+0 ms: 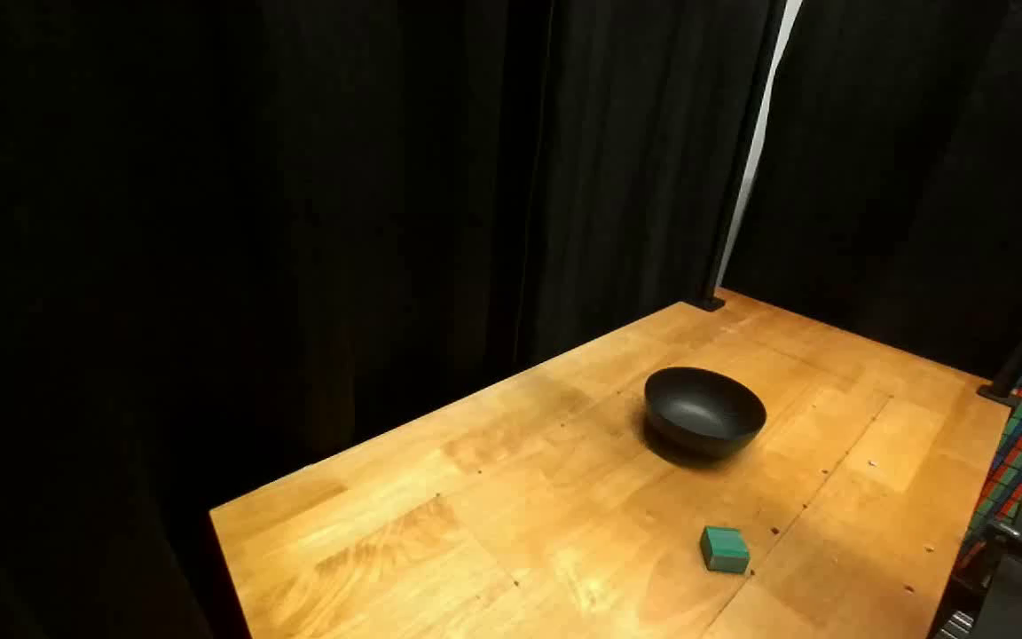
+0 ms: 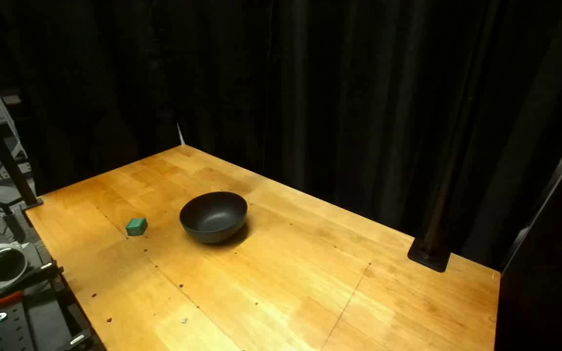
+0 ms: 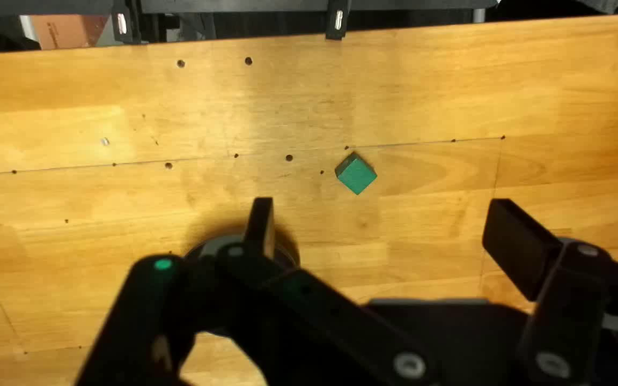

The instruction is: Put the green cube in the black bowl

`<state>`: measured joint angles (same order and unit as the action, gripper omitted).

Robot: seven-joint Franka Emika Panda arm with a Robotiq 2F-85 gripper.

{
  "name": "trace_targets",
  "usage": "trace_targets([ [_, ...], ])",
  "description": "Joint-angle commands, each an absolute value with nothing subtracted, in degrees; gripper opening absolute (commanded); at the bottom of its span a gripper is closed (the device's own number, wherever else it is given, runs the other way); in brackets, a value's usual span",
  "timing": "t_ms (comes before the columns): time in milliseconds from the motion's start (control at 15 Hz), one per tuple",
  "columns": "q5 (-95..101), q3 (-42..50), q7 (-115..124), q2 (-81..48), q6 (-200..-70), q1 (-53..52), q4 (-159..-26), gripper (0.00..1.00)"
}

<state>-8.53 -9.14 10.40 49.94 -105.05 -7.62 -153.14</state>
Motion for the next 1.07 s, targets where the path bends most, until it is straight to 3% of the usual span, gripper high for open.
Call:
trace_targets([
  [0, -8.7, -9.4, 10.2, 50.0, -104.9, -7.3, -152.9, 1.00],
  [267, -8.7, -10.4, 11.0, 48.7, -106.1, -7.2, -152.8, 1.00],
  [667, -10.2, -20.2, 16.9, 29.7, -124.2, -10.2, -153.2, 1.00],
  [1000, -10.4, -23.1, 21.2, 12.0, -142.2, -13.1, -152.3, 1.00],
])
